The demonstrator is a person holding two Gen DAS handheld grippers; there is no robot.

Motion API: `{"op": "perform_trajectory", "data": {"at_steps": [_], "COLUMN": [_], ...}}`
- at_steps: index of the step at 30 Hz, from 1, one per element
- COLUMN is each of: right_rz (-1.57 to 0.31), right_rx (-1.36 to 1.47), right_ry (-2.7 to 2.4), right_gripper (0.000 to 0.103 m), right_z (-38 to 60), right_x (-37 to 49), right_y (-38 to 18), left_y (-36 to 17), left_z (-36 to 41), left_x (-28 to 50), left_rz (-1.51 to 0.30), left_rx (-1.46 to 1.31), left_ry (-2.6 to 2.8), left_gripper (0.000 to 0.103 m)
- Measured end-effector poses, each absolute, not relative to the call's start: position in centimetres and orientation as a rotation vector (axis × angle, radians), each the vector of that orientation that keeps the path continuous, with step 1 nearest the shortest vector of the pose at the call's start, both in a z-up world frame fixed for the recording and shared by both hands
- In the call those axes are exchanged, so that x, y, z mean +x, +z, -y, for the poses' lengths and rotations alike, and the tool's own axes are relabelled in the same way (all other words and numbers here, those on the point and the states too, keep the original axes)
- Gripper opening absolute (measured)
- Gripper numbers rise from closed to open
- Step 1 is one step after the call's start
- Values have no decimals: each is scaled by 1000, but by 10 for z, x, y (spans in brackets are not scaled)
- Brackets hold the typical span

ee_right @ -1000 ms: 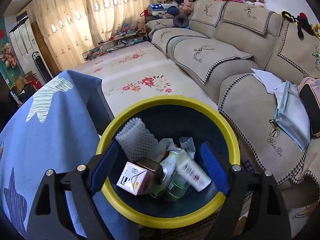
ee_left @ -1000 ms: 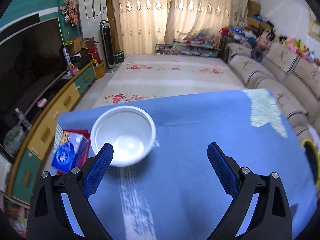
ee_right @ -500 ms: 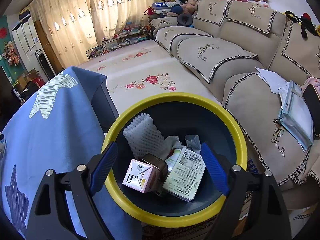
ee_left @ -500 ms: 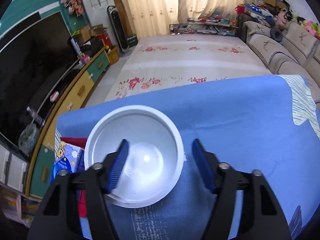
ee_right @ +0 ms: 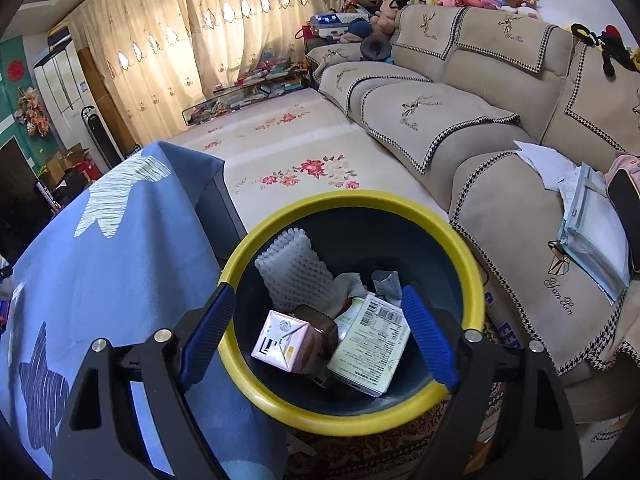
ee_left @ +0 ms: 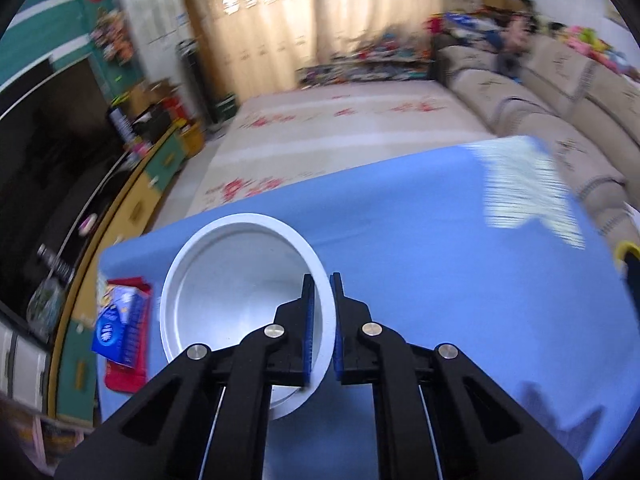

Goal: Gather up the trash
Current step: 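Carry the white bowl over the bin and open the left tool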

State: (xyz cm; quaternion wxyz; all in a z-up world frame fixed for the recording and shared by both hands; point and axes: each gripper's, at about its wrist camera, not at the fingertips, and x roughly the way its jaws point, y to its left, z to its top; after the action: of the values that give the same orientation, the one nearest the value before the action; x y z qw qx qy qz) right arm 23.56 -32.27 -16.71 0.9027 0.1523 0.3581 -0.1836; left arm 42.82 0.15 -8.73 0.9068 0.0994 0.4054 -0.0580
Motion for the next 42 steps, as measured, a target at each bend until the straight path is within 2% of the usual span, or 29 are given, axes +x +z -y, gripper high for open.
{"op": "perform_trajectory", "data": {"at_steps": [5, 12, 22, 31, 32, 34, 35, 36, 40, 41, 42], "right_rz": [-705, -666, -657, -625, -625, -630, -633, -635, -642, -642, -640], "right_rx": [293, 279, 318, 386, 392, 400, 402, 404, 394, 389, 384], "right_ry": [-404, -466, -500, -526, -525, -521, -515, -510, -481, -466, -452], "right_gripper": [81, 81, 81, 82, 82, 83, 83, 83, 83, 83, 83], "right_z": [330, 357, 397, 421, 421, 422, 422, 421, 411, 407, 402], "right_x": [211, 165, 114, 71, 68, 68, 69, 70, 75, 76, 77], "right_y": [-156, -146, -150, -151, -152, -155, -156, -156, -154, -153, -150], "left_y": [-55, -44, -89, -139, -144, -153, -156, -158, -142, -130, -119], "left_z": [96, 248, 438, 527, 532, 539, 541, 543, 522, 510, 498], "left_x": [377, 313, 278, 302, 304, 310, 311, 313, 312, 309, 304], "left_rz": [-788, -757, -917, -978, -984, -983, -979, -969, -949, -931, -907], "left_rx": [269, 376, 430, 485, 491, 497, 494, 488, 454, 426, 400], "left_ry": [-363, -685, -941, -928, -929, -917, -911, -904, -886, -885, -883], "left_gripper": [8, 8, 8, 8, 10, 28, 46, 53, 54, 57, 66]}}
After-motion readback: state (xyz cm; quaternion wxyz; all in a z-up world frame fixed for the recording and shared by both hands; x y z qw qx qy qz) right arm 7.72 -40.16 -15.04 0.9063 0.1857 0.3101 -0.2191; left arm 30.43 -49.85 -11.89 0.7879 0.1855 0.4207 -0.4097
